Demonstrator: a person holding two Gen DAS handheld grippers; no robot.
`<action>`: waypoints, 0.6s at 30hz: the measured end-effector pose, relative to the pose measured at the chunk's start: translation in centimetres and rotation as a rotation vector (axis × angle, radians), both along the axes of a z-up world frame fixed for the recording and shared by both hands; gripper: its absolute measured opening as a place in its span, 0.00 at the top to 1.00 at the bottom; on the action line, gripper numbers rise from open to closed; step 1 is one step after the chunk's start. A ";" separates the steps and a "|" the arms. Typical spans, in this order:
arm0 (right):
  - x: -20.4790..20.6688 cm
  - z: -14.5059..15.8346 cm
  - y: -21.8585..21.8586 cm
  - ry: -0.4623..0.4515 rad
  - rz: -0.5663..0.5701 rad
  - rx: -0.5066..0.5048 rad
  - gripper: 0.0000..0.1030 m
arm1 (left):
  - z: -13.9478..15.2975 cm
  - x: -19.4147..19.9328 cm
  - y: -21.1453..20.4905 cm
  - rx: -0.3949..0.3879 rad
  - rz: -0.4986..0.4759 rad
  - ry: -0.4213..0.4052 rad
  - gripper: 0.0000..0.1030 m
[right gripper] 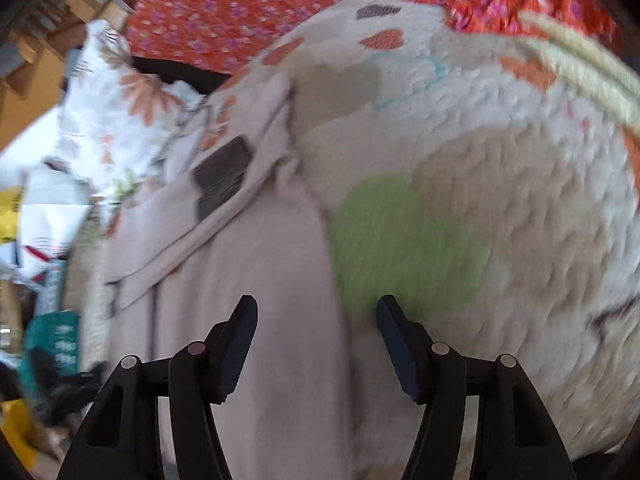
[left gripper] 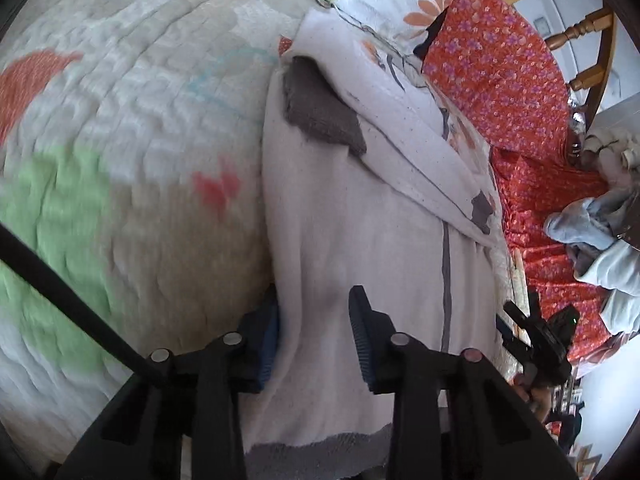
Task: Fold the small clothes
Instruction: 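Grasp the grey hem band with both grippers side by side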
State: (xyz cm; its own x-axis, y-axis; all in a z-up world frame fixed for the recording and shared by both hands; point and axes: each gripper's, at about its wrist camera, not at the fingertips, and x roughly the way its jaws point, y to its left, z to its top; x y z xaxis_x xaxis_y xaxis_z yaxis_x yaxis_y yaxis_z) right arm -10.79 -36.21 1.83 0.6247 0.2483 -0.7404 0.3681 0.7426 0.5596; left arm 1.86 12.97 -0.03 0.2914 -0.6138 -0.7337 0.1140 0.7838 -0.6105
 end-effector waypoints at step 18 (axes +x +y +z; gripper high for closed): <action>-5.9 -3.3 6.4 -0.049 0.213 0.379 0.34 | -3.2 -11.6 3.3 -0.170 0.208 0.081 0.68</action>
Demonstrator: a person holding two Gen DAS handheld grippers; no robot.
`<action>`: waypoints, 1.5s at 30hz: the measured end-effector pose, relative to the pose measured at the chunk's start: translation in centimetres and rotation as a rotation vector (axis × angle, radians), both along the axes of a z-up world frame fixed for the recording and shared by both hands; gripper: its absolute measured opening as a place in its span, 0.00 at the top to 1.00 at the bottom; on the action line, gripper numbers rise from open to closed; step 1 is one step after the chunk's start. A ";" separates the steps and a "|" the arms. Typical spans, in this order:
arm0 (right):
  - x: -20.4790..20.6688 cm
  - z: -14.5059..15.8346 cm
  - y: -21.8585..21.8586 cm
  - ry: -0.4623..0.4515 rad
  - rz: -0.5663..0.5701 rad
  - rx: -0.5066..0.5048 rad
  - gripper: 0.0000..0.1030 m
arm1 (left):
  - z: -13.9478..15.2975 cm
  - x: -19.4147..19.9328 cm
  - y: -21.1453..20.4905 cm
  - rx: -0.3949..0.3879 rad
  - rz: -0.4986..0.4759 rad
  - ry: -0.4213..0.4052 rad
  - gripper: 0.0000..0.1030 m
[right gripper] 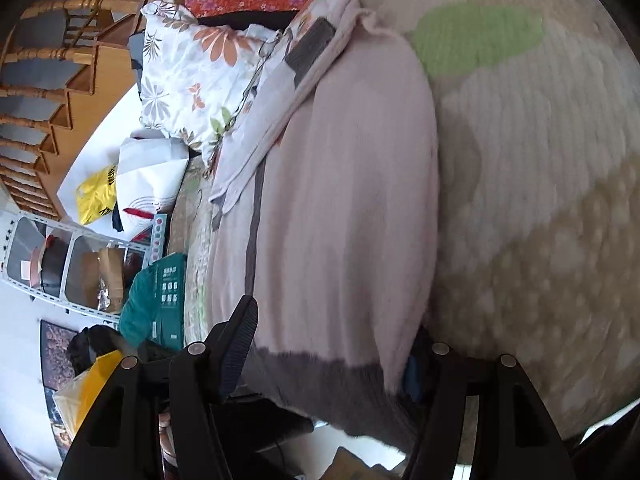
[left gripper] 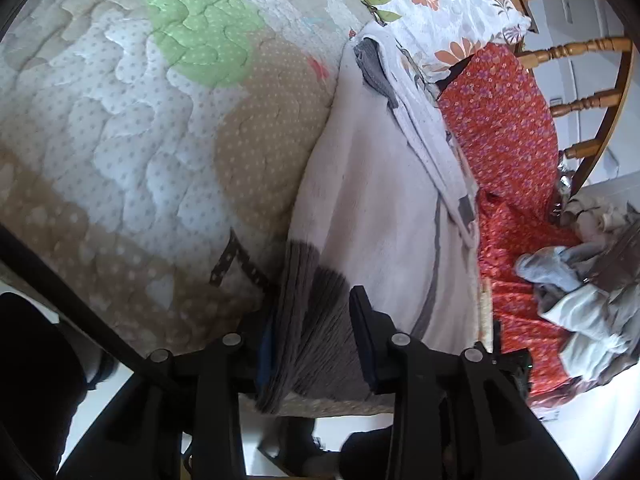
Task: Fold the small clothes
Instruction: 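Grasp the grey hem band with both grippers side by side, then lift the grey hem with both grippers and fold it toward the collar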
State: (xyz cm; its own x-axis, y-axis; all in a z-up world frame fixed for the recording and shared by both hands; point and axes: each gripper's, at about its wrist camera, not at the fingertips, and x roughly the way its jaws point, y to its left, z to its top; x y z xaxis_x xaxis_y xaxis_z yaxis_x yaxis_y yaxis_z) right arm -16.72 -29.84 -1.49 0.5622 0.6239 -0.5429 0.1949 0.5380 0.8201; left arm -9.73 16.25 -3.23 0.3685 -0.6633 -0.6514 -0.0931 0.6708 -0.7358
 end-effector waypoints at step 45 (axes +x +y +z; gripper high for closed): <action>-9.5 4.6 2.5 -0.043 0.108 -0.222 0.95 | 7.0 -8.1 2.5 0.162 0.078 -0.161 0.96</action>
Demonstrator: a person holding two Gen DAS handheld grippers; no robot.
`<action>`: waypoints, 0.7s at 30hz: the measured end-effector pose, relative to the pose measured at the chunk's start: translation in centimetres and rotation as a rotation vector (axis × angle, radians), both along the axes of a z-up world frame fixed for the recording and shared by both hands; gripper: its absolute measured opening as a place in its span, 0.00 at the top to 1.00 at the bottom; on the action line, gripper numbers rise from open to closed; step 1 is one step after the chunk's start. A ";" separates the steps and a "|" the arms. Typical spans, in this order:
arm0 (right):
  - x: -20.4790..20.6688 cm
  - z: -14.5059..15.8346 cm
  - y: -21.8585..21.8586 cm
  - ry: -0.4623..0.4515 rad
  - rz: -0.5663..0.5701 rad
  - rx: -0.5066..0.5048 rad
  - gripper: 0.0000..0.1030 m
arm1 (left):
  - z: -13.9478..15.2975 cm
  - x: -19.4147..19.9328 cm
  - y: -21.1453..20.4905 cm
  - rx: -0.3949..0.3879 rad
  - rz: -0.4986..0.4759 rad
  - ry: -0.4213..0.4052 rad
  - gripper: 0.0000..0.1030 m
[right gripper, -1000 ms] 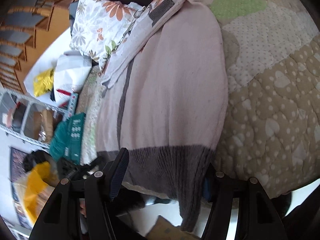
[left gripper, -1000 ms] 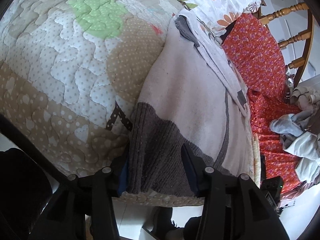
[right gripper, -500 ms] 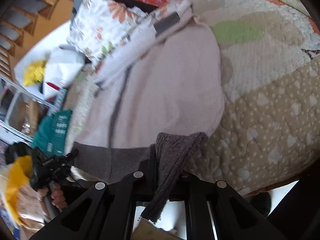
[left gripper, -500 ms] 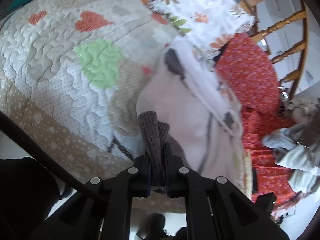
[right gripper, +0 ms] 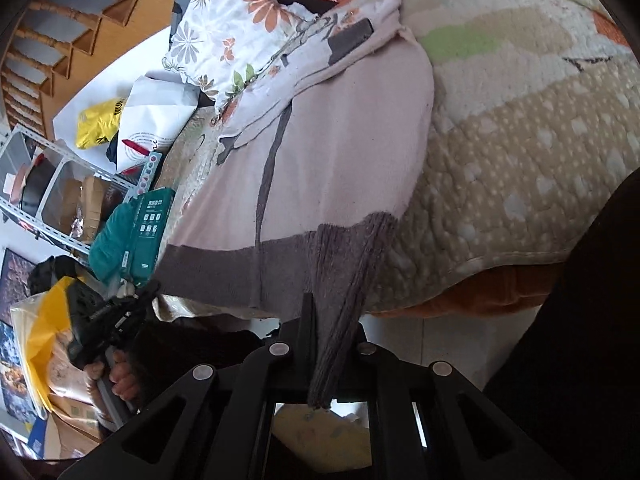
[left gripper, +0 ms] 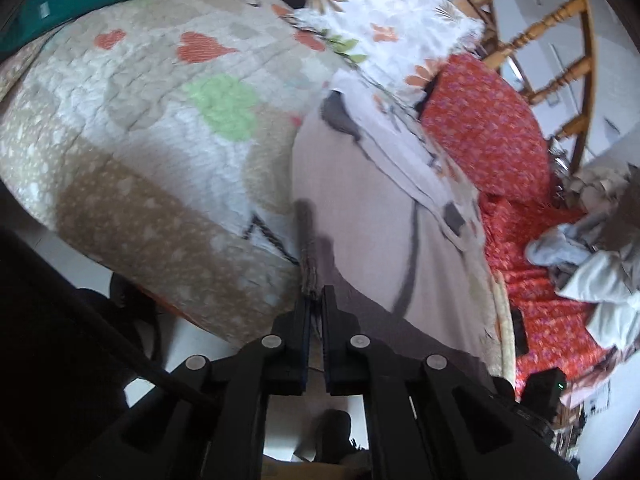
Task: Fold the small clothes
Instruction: 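Lift the grey hem with both grippers and fold it toward the collar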
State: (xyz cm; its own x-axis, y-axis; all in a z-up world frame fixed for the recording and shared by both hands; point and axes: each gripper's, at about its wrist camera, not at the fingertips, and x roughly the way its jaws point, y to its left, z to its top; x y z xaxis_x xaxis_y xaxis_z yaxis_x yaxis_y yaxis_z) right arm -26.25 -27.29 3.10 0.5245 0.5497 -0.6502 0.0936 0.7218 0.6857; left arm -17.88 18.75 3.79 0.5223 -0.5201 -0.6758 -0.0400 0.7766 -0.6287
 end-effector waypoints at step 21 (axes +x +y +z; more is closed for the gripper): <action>3.2 1.3 1.7 -0.034 0.065 -0.076 0.95 | -7.2 5.3 -2.4 0.163 -0.030 0.199 0.87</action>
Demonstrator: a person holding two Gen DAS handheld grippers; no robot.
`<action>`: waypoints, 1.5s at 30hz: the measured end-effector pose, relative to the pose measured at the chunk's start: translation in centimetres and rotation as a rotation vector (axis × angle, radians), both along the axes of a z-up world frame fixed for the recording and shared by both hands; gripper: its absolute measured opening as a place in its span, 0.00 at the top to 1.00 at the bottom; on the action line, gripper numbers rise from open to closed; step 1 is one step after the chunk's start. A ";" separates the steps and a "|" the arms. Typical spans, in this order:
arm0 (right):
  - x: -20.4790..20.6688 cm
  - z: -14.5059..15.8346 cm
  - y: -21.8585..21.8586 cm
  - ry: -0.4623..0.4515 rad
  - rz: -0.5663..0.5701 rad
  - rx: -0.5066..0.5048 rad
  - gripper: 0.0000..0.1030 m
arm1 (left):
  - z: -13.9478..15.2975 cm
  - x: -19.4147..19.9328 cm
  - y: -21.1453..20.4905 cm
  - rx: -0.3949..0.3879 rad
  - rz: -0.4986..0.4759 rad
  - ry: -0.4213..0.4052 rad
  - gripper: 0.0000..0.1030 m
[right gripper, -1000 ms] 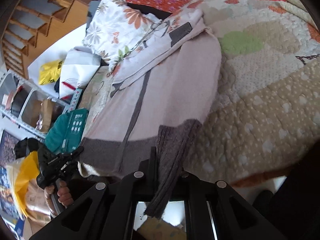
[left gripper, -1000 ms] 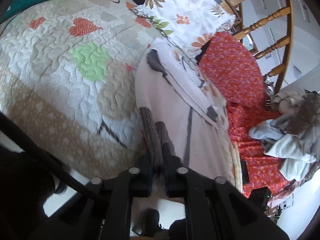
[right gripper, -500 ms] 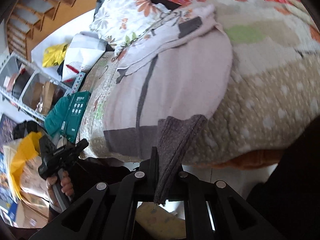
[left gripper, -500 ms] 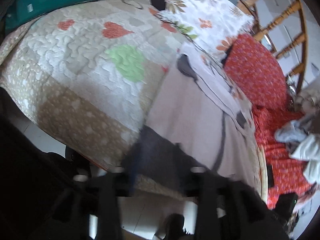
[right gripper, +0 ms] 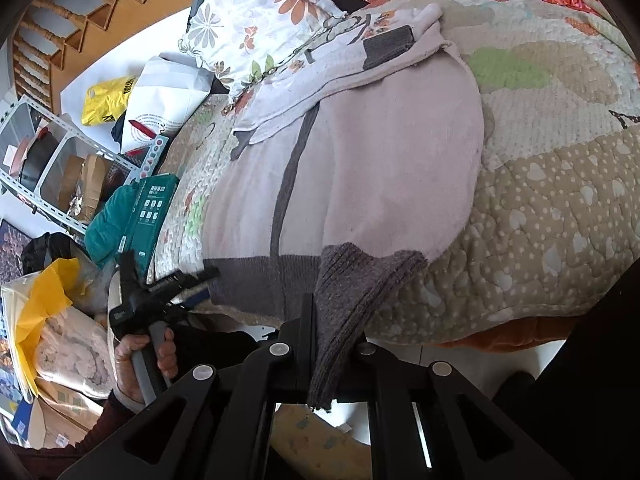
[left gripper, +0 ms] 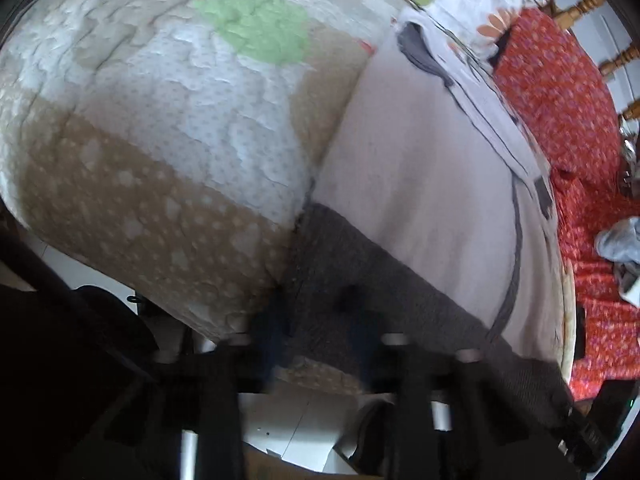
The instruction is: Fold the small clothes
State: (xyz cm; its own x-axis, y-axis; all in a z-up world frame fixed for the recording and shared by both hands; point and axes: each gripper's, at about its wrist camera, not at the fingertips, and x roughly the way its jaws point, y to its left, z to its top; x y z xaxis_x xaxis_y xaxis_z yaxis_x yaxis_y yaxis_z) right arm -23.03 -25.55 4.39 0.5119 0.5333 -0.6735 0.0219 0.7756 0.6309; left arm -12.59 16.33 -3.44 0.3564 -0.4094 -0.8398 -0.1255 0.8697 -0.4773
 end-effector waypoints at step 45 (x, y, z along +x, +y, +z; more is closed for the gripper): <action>33.1 1.0 -11.4 -0.074 -0.324 -0.303 0.41 | 10.9 31.6 -6.8 0.010 0.142 -0.288 0.34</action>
State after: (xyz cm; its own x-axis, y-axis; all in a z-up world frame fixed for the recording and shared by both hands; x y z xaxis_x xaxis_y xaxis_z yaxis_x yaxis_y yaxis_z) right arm 10.04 -36.97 5.41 0.6728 0.1221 -0.7296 0.2573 0.8861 0.3856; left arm 18.98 9.51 7.49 0.6329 -0.3307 -0.7001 -0.1072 0.8581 -0.5022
